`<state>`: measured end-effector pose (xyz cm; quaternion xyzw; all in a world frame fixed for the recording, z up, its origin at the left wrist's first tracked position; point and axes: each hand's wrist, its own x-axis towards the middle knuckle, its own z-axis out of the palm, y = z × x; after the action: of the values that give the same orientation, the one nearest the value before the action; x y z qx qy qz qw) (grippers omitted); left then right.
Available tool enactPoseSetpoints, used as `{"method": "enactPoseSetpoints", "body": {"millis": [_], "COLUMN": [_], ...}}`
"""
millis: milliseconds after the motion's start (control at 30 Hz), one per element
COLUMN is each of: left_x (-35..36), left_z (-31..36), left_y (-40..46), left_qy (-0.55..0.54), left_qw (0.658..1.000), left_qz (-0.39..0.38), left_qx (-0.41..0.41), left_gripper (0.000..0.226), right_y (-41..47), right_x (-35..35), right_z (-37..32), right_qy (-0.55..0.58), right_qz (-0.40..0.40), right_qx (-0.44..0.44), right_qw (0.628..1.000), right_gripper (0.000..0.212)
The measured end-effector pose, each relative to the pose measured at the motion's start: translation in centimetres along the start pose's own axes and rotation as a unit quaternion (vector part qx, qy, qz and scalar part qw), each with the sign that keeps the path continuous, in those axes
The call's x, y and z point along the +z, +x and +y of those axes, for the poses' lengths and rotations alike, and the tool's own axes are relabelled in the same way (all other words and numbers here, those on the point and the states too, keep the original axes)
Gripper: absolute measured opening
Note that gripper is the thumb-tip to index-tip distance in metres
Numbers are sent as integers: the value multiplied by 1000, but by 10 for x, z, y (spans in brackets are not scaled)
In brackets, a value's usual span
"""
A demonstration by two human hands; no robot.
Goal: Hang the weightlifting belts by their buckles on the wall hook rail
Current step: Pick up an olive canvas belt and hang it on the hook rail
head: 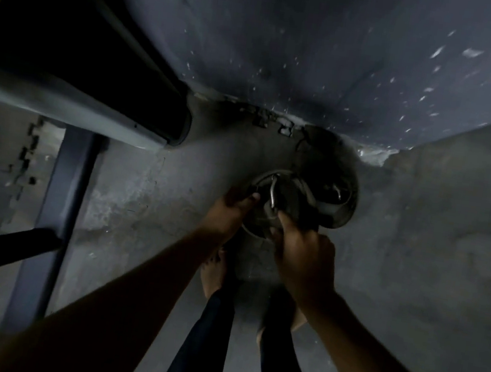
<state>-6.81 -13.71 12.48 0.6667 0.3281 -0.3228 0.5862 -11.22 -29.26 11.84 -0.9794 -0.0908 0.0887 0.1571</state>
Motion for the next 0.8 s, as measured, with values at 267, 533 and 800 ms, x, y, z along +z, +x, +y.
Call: {"method": "enactPoseSetpoints", "body": {"millis": [267,533,800], "left_x": [-21,-29,-55], "left_z": [98,184,267], "left_y": [-192,-364,-528], "left_qy": [-151,-203,-84], "left_qw": [987,956,901], "left_qz": [30,-6,-4], "left_qx": [38,213,426], "left_gripper": [36,56,39], "right_y": [-38,-82,-129], "right_x": [-226,-403,-560], "right_z": [-72,-118,-166], "right_qy": [300,463,502], "right_qz": [-19,34,108], "right_qx": [62,34,-58], "right_qw": [952,885,856], "right_gripper": [36,23,24]}}
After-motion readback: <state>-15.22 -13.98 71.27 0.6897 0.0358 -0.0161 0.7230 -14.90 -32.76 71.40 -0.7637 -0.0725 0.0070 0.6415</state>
